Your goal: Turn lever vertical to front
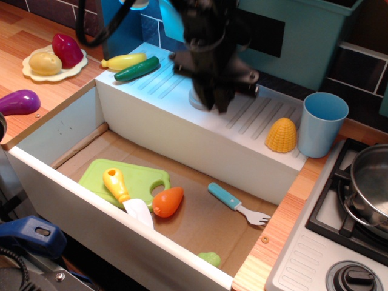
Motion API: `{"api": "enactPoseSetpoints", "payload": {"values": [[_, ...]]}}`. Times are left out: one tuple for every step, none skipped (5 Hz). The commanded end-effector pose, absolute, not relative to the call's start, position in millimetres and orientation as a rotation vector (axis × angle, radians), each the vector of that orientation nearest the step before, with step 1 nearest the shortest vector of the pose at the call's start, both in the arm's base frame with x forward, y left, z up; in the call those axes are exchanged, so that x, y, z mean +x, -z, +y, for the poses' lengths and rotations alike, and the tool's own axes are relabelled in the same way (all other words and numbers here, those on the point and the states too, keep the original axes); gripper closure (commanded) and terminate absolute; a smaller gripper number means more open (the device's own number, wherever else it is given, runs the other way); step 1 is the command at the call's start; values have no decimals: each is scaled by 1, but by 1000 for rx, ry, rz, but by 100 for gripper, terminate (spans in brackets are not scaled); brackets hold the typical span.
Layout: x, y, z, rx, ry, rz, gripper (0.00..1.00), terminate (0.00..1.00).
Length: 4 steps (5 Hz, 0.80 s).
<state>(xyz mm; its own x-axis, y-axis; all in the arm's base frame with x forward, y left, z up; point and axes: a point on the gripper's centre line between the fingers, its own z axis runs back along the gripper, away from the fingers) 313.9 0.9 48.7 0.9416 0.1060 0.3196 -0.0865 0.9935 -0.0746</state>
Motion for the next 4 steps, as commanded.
{"api": "enactPoseSetpoints", "payload": {"values": [[307,-31,-10,-83,-115,-366,100,0],[309,-33,-11,-62,-119,-347,100,0],[313,-46,-9,-43,-94,-296,100,0],[313,-46,-9,-43,-94,-296,0,100]]}}
